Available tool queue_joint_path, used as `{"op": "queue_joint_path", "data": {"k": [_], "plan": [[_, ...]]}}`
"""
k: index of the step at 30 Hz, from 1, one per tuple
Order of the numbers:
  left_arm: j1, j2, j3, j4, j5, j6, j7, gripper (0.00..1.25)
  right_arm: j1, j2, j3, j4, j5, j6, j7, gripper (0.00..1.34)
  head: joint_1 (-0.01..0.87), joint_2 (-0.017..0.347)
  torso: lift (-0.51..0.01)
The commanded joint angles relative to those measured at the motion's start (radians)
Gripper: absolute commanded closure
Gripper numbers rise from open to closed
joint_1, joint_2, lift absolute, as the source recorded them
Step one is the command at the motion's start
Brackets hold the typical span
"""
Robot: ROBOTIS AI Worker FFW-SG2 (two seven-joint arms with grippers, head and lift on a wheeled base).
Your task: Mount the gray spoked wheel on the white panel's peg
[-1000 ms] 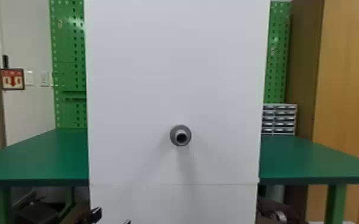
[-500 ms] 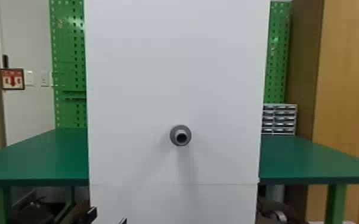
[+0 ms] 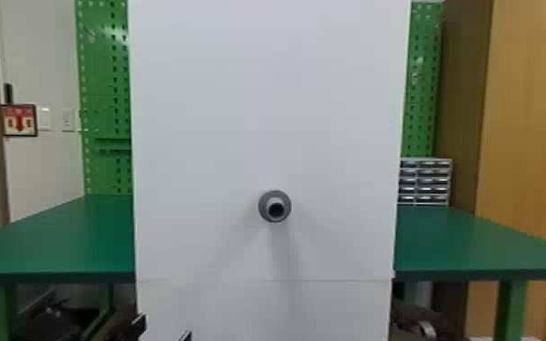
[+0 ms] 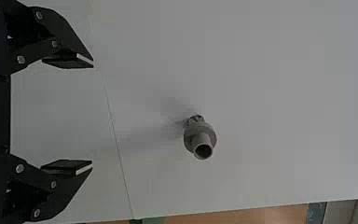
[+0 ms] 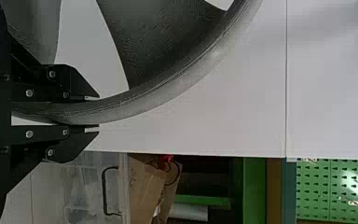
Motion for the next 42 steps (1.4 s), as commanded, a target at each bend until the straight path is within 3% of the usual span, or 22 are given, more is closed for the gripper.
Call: {"op": "queue_joint_path", "data": {"k": [1, 6, 12, 18, 29, 42], "plan": [[0.005, -0.002, 0.000, -0.008, -0.006, 0.001, 0.006, 0.48, -0.007, 0.000, -0.004, -0.001, -0.010, 0.000, 0.000, 1.09, 0.123, -0.008, -0.406], [0.010, -0.002, 0.000, -0.011, -0.006, 0.001, 0.012, 0.48, -0.012, -0.002, -0.006, -0.028, -0.020, 0.018, 0.000, 1.09, 0.123, -0.008, -0.406], [0.010, -0.005, 0.002, -0.012, -0.006, 0.001, 0.012, 0.48, -0.007, 0.005, -0.021, -0.126, -0.022, 0.127, -0.002, 1.09, 0.123, -0.008, -0.406], [0.011, -0.006, 0.002, -0.012, -0.006, 0.001, 0.012, 0.48, -0.024, 0.028, -0.039, -0.247, -0.005, 0.272, -0.002, 1.10, 0.123, -0.008, -0.406], [0.011, -0.008, 0.002, -0.014, -0.006, 0.001, 0.012, 0.48, -0.108, 0.012, -0.052, -0.436, -0.036, 0.561, -0.002, 1.13, 0.123, -0.008, -0.406], [0.017, -0.006, 0.008, -0.015, -0.003, 0.007, 0.015, 0.48, -0.222, 0.009, -0.056, -0.511, -0.039, 0.770, -0.023, 1.14, 0.123, -0.008, -0.406]]}}
